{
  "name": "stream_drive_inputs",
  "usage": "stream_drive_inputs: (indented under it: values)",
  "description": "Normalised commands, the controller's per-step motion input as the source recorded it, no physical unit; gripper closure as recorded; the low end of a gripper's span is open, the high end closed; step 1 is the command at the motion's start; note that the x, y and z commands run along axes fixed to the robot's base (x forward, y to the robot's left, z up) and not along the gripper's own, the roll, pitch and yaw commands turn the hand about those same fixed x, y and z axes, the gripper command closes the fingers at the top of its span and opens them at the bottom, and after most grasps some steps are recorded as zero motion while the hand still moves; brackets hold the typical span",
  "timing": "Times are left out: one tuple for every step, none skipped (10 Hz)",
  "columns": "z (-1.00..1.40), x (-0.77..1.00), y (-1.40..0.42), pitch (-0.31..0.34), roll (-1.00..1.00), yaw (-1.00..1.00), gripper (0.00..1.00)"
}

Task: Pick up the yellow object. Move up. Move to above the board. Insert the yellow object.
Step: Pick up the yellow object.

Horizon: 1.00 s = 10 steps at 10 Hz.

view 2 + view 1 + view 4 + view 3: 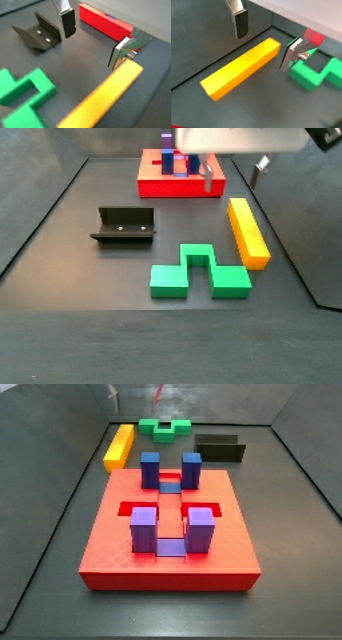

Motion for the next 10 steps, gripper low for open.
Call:
stream_drive_inputs:
  values:
    - [-0.34, -0.08, -0.25, -0.069, 0.34, -0.17, 0.00]
    - [-0.27, -0.15, -0.14, -0.026, 0.37, -0.23, 0.00]
    - [-0.23, -0.18, -0.06, -0.020, 0.30, -0.17, 0.00]
    - [-0.21, -0.19, 0.00, -0.014, 0.26, -0.14, 0.00]
    - [-0.11, -0.20, 0.15, 0.000, 0.14, -0.09, 0.00]
    - [-0.16, -0.26, 0.25, -0.010, 0.06, -0.06, 0.00]
    - [-0.17, -0.31, 0.31, -0.024, 0.00, -0.01, 0.00]
    - [-0.22, -0.20, 0.16, -0.047, 0.00, 0.00, 0.00]
    - [-0.33, -0.04, 0.00, -0.099, 0.00, 0.08, 0.00]
    - [-0.47, 0.00, -0.13, -0.154, 0.00, 0.09, 0.00]
